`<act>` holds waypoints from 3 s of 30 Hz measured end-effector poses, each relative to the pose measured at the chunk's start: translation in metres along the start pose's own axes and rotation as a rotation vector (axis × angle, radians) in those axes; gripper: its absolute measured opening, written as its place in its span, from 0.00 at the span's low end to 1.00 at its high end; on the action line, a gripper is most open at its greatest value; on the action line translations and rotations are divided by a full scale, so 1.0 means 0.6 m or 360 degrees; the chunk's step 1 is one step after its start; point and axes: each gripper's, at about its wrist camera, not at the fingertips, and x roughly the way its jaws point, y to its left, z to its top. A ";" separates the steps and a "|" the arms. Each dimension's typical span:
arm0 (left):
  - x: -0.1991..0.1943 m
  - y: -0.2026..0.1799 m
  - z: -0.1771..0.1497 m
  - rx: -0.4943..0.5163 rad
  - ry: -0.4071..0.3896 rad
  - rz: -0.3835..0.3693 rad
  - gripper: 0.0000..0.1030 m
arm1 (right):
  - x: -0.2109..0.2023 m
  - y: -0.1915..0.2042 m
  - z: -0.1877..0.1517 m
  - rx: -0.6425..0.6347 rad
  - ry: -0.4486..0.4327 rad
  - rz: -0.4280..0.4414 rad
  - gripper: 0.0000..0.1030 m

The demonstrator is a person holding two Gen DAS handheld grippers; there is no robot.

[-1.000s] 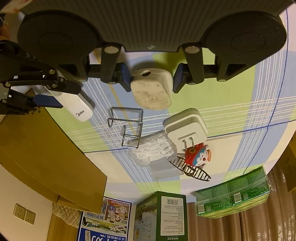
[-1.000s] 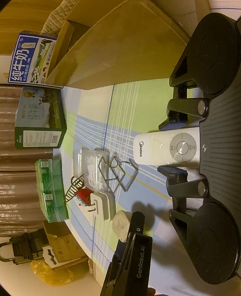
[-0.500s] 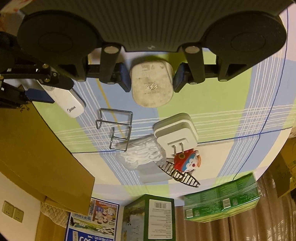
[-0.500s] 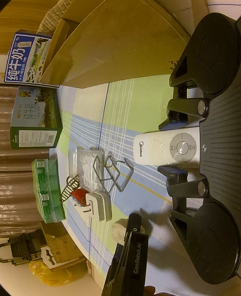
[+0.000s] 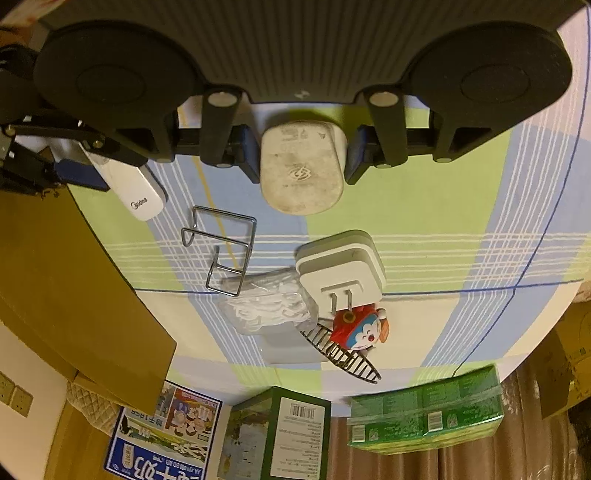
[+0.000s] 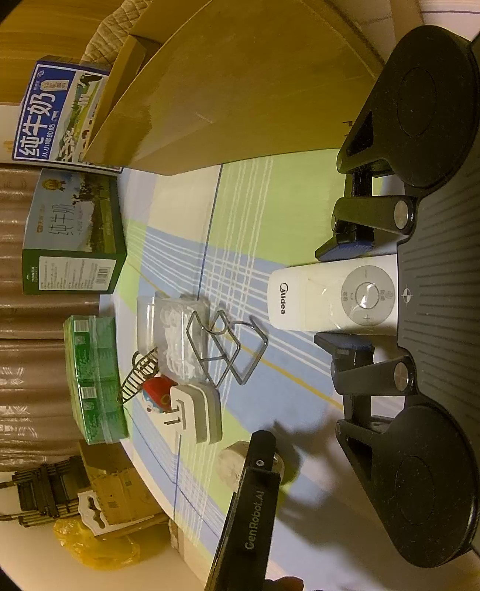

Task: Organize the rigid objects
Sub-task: 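Lift the plug adapter and the remote toward the cardboard box with both tools, then lower the plug adapter into the box with the left tool, then open the left tool to release the plug while the right tool holds the remote over the box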

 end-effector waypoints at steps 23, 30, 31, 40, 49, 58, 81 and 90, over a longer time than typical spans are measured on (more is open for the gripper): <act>-0.039 -0.032 0.003 0.0121 -0.0107 -0.0041 0.39 | -0.044 -0.003 0.020 0.0031 -0.0077 -0.0044 0.36; -0.085 -0.044 0.014 0.0102 -0.0161 -0.0045 0.39 | -0.104 0.001 0.035 0.0044 -0.0153 -0.0060 0.36; -0.093 -0.046 0.016 0.0098 -0.0169 -0.0047 0.39 | -0.114 0.001 0.038 0.0048 -0.0169 -0.0064 0.36; -0.171 -0.093 0.048 0.0126 -0.0277 -0.0089 0.40 | -0.205 -0.011 0.073 0.0078 -0.0276 -0.0110 0.36; -0.221 -0.171 0.080 0.0203 -0.0345 -0.0182 0.40 | -0.285 -0.064 0.098 0.0113 -0.0351 -0.0207 0.36; -0.235 -0.255 0.110 0.0311 -0.0348 -0.0312 0.39 | -0.336 -0.167 0.100 0.0246 -0.0373 -0.0316 0.36; -0.094 -0.433 0.173 0.0617 -0.0184 -0.0456 0.39 | -0.278 -0.360 0.080 0.0464 -0.0233 -0.0349 0.36; -0.060 -0.440 0.171 0.0671 -0.0115 -0.0431 0.39 | -0.253 -0.368 0.082 0.0475 -0.0209 -0.0332 0.36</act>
